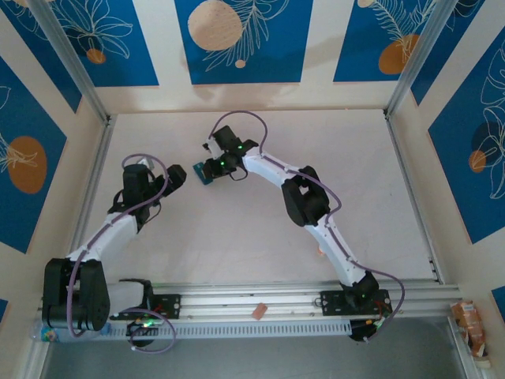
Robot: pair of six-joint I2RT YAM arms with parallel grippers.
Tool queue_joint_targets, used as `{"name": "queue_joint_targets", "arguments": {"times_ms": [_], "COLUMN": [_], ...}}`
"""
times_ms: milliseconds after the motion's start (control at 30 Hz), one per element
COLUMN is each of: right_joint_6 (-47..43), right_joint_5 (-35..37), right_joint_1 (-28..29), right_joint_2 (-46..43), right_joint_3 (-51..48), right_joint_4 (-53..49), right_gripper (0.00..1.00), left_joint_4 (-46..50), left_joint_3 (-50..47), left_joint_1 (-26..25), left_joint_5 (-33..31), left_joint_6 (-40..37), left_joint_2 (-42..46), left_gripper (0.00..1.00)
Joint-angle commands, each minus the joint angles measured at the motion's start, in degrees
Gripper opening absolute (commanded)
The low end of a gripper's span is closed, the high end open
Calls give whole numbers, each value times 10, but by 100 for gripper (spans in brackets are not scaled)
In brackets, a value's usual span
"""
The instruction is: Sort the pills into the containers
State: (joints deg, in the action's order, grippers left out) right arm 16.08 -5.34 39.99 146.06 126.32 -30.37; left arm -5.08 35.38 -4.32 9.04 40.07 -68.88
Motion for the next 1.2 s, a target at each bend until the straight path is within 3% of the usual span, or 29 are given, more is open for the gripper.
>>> {"name": "queue_joint_targets", "arguments": {"times_ms": [0, 333, 467, 600, 800, 1167], "right_joint_6": [-5, 6, 5, -11, -61, -122], "right_joint_5": [24, 52, 60, 74, 102, 110], "right_joint_1": [8, 16, 26, 38, 48, 45], "right_joint_2": [-38, -149, -190, -197, -169, -84], "right_joint_3": [-58, -227, -251, -228, -180, -85], "right_joint_4": [-27, 19, 28, 12, -8, -36], "right_gripper": [24, 24, 30, 39, 62, 68], "left_joint_4": [-6, -16, -17, -18, -14, -3], "left_joint_3": [17, 17, 15, 13, 14, 17], "left_joint_1": [-5, -10, -11, -11, -11, -11], "left_joint_5": [15, 21, 21, 23, 23, 17], "left_joint_6": [11, 20, 19, 19, 16, 12], "left_joint_2": [-6, -12, -12, -12, -8, -2], "left_gripper": [100, 100, 100, 100, 100, 100]}}
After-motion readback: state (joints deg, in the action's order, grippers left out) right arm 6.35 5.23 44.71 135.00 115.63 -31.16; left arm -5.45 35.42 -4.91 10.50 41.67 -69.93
